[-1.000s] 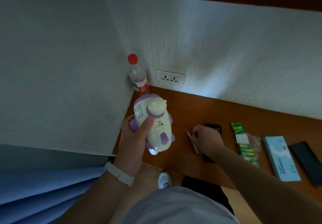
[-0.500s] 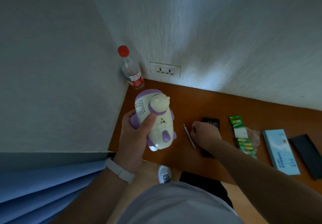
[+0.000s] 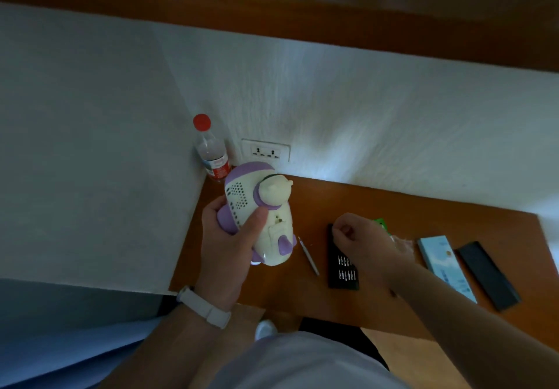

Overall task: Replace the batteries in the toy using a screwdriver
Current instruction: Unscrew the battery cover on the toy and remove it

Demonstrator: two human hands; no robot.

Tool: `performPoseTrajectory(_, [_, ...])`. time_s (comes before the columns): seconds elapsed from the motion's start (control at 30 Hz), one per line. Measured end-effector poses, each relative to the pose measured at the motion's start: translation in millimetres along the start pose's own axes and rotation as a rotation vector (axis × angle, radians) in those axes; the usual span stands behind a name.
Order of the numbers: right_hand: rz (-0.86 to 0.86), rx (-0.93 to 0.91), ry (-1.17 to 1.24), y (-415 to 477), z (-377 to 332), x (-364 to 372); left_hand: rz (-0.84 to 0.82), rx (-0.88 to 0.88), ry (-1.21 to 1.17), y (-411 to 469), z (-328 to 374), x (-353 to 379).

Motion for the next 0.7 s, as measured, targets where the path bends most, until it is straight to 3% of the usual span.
performPoseTrajectory(0.37, [0.092,0.038,0.501,-60.9,-115.2,-58.8,-0.068,0.21,-0.157,-37.5,58.3,-0.3])
performPoseTrajectory(0.7, [0.079,0.191,0.721,-73.9,-147.0,-68.6,-0.022,0.399,-0.239,-54.3,97.5,-3.9])
Point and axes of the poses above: each hand's wrist, its own y-axis towards the middle knuckle, its own x-axis out of the palm, z = x × y, the point moved 5 cm from there along y, towards the middle knuckle, and after that the axes turned 15 degrees about z, right-handed, at the moved point
